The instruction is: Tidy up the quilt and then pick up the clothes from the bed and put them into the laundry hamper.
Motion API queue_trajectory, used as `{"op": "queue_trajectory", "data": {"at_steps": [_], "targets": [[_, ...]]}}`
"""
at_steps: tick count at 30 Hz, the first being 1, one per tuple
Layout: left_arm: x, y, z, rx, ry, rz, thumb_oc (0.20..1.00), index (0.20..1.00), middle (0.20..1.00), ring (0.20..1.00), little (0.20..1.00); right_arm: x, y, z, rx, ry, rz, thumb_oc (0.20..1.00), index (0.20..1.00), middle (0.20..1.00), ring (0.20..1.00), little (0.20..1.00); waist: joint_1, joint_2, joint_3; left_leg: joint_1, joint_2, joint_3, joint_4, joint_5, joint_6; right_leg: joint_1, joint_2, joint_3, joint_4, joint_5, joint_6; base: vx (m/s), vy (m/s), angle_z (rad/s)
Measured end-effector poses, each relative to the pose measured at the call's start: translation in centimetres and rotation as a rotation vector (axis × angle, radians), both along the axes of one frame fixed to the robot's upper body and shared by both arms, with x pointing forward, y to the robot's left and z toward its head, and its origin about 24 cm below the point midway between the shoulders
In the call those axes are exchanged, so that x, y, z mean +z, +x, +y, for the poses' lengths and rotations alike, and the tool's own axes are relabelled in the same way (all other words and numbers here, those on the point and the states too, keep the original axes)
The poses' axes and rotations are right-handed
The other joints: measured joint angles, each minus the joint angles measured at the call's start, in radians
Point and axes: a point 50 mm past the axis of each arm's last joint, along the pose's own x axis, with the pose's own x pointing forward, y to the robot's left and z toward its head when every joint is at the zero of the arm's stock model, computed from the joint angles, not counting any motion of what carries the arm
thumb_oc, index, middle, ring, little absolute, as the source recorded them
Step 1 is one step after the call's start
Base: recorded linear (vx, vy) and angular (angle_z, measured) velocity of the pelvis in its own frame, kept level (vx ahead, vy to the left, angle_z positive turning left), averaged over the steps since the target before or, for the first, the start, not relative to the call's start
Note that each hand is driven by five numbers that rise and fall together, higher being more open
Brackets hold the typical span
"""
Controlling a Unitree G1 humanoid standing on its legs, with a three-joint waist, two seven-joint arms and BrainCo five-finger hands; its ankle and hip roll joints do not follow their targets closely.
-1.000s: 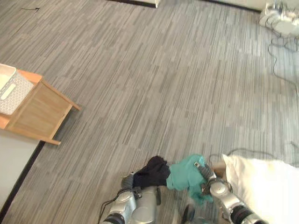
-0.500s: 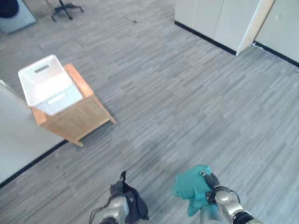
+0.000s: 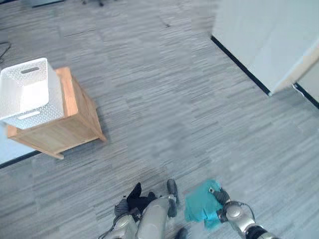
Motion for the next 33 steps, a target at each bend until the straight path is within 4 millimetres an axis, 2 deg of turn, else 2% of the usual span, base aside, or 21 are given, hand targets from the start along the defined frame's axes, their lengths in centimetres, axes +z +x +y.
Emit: {"op": "queue_trajectory", "data": {"at_steps": [1,2,3,4,6,11,12,15,16,17,18,20,21,23,24,25,27,28,29,30,33], "targets": [[-0.2,-0.3,0.1,0.002,0.001,0.021,0.2,0.2,0.2,0.2,0.2,-0.6,-1.2,0.7,-0.008,0.02,0.032,0.2,0.2,0.2,0.2,0.2,-0.004,-0.014,-0.004,0.061,-0.009,-0.022,-0.016,0.025,0.107,0.026,-0.002,-0.007,0.101,-0.03,0.008,0.39,0.062,0.92],[-0.5,-1.2,0.9,0.003,0.019,0.058,0.2,0.2,0.2,0.2,0.2,-1.1,-2.3,1.1,-0.023,0.032,0.063,0.2,0.2,0.2,0.2,0.2,0.0,-0.047,-0.024,0.112,-0.043,-0.041,-0.032,0.02,0.12,0.006,-0.037,-0.047,0.226,-0.024,0.023,0.78,0.087,1.4],[-0.5,-1.1,0.9,-0.031,0.038,0.064,0.2,0.2,0.2,0.2,0.2,-1.7,-3.8,0.9,-0.037,0.036,0.096,0.2,0.2,0.2,0.2,0.2,-0.001,-0.051,-0.032,0.191,-0.053,-0.113,-0.081,0.004,0.132,-0.068,-0.122,-0.089,0.527,0.038,0.111,0.6,0.039,1.86],[-0.4,-0.8,0.5,-0.054,0.04,0.057,0.2,0.2,0.2,0.2,0.2,-2.1,-5.0,0.3,-0.06,0.027,0.128,0.2,0.2,0.2,0.2,0.2,-0.007,-0.04,-0.027,0.257,-0.064,-0.203,-0.087,-0.03,0.12,-0.167,-0.195,-0.038,0.787,0.045,0.095,0.6,0.036,1.72],[-0.4,-0.9,0.5,-0.074,0.065,0.066,0.2,0.2,0.2,0.2,0.2,-2.1,-4.8,-0.2,-0.075,0.013,0.126,0.2,0.2,0.2,0.2,0.2,-0.061,-0.021,-0.028,0.32,-0.063,-0.316,-0.08,-0.046,0.077,-0.318,-0.264,0.055,0.955,0.045,0.084,0.42,-0.036,2.01],[1.0,1.3,0.7,-0.204,0.165,-0.008,0.2,0.2,0.2,0.2,0.2,-0.7,-1.9,-1.2,-0.074,-0.005,0.023,0.2,0.2,0.2,0.2,0.2,-0.149,0.04,-0.004,0.466,0.033,-0.5,-0.128,-0.06,0.038,-0.519,-0.283,0.214,0.6,0.016,0.02,0.57,-0.214,1.65],[1.8,1.9,1.3,-0.204,0.191,-0.052,0.2,0.2,0.2,0.2,0.2,-0.9,-2.2,-1.4,-0.084,-0.003,0.039,0.2,0.2,0.2,0.2,0.2,-0.166,0.043,-0.014,0.489,0.066,-0.504,-0.09,-0.087,-0.099,-0.554,-0.273,0.232,0.47,0.068,0.0,0.93,-0.537,1.57],[3.8,3.7,0.8,-0.296,0.239,-0.192,0.2,0.2,0.2,0.2,0.2,-0.8,-3.3,-2.4,-0.104,0.012,0.022,0.2,0.2,0.2,0.2,0.2,-0.206,0.022,-0.061,0.513,0.183,-0.65,-0.129,-0.256,-0.166,-0.617,-0.242,0.337,0.269,0.155,0.044,0.78,-0.377,2.19],[3.6,4.0,0.5,-0.304,0.237,-0.182,0.2,0.2,0.2,0.2,0.2,-0.8,-2.8,-2.8,-0.123,0.004,0.036,0.2,0.2,0.2,0.2,0.2,-0.208,0.054,-0.058,0.54,0.243,-0.679,-0.168,-0.263,-0.202,-0.584,-0.179,0.318,0.29,0.156,0.025,0.59,-0.254,1.64],[3.2,3.8,0.8,-0.307,0.241,-0.152,0.2,0.2,0.2,0.2,0.2,-0.7,-2.0,-2.8,-0.125,-0.009,0.049,0.2,0.2,0.2,0.2,0.2,-0.198,0.029,-0.046,0.573,0.215,-0.69,-0.179,-0.254,-0.233,-0.564,-0.168,0.324,0.32,0.129,-0.029,0.76,-0.375,0.84],[2.4,2.0,0.8,-0.312,0.227,-0.11,0.2,0.2,0.2,0.2,0.2,-0.3,-1.1,-3.8,-0.126,-0.035,0.032,0.2,0.2,0.2,0.2,0.2,-0.195,0.041,-0.041,0.651,0.158,-0.727,-0.171,-0.14,-0.193,-0.514,-0.123,0.348,0.372,0.124,-0.098,0.71,-0.385,0.54],[2.4,1.4,1.3,-0.307,0.233,-0.112,0.2,0.2,0.2,0.2,0.2,-0.2,-0.5,-3.7,-0.14,-0.024,0.036,0.2,0.2,0.2,0.2,0.2,-0.213,0.01,-0.027,0.563,0.131,-0.703,0.075,-0.073,-0.193,-0.45,-0.113,0.36,0.372,0.051,-0.129,0.5,-0.529,0.7],[3.0,1.7,1.7,-0.252,0.219,-0.157,0.2,0.2,0.2,0.2,0.2,0.0,0.2,-3.0,-0.122,-0.005,0.021,0.2,0.2,0.2,0.2,0.2,-0.171,-0.018,-0.012,0.352,0.129,-0.68,0.454,0.034,-0.244,-0.393,-0.082,0.39,0.288,0.054,-0.158,0.34,-0.589,0.44],[4.6,3.9,1.5,-0.263,0.222,-0.245,0.2,0.2,0.2,0.2,0.2,0.6,1.4,-1.8,-0.111,0.024,-0.013,0.2,0.2,0.2,0.2,0.2,-0.101,-0.059,0.075,-0.012,0.132,-0.552,0.966,0.018,-0.116,-0.32,-0.078,0.361,0.204,0.039,-0.214,0.45,-0.349,0.2],[4.5,3.7,1.3,-0.292,0.225,-0.236,0.2,0.2,0.2,0.2,0.2,0.4,1.4,-0.9,-0.101,0.046,0.005,0.2,0.2,0.2,0.2,0.2,-0.089,-0.08,0.103,-0.097,0.117,-0.449,0.932,-0.018,-0.115,-0.245,-0.076,0.353,0.141,0.072,-0.069,0.72,-0.19,0.19],[4.2,3.7,0.2,-0.315,0.181,-0.23,0.2,0.2,0.2,0.2,0.2,0.5,1.3,-1.6,-0.044,0.067,0.008,0.2,0.2,0.2,0.2,0.2,-0.083,-0.026,0.108,-0.122,0.11,-0.427,0.766,-0.073,-0.164,-0.189,-0.089,0.25,0.179,-0.075,-0.016,0.72,-0.189,0.08],[4.7,4.0,-0.5,-0.303,0.156,-0.282,0.2,0.2,0.2,0.2,0.2,1.5,1.6,-4.1,0.0,0.022,-0.017,0.2,0.2,0.2,0.2,0.2,-0.1,0.016,0.087,-0.139,0.103,-0.345,0.491,-0.029,-0.154,-0.133,-0.094,0.227,0.127,-0.005,-0.121,0.66,0.009,0.26],[4.7,3.8,0.2,-0.311,0.173,-0.273,0.2,0.2,0.2,0.2,0.2,1.6,1.9,-4.0,-0.017,0.031,-0.021,0.2,0.2,0.2,0.2,0.2,-0.1,0.017,0.076,-0.142,0.102,-0.323,0.426,-0.014,-0.148,-0.104,-0.087,0.202,0.092,-0.012,-0.113,0.88,0.034,0.25],[5.3,3.8,1.5,-0.273,0.194,-0.291,0.2,0.2,0.2,0.2,0.2,1.8,1.1,-3.8,-0.026,0.075,-0.05,0.2,0.2,0.2,0.2,0.2,-0.101,-0.014,0.039,-0.104,0.11,-0.128,0.204,-0.048,-0.164,-0.051,-0.076,0.155,0.009,-0.021,-0.093,0.61,0.011,0.25],[5.8,4.2,2.0,-0.248,0.204,-0.311,0.2,0.2,0.2,0.2,0.2,1.7,0.6,-3.6,-0.027,0.095,-0.051,0.2,0.2,0.2,0.2,0.2,-0.103,-0.01,0.034,-0.069,0.103,-0.052,0.124,-0.058,-0.143,-0.021,-0.074,0.126,-0.004,-0.021,-0.08,0.53,0.035,0.58],[5.7,3.8,3.6,-0.229,0.246,-0.28,0.2,0.2,0.2,0.2,0.2,-0.1,-2.0,-2.6,-0.039,0.116,0.064,0.2,0.2,0.2,0.2,0.2,-0.1,-0.064,-0.009,0.065,0.062,0.027,-0.029,0.056,0.074,0.061,-0.044,0.078,0.069,-0.048,-0.037,0.56,0.101,0.66]]}}
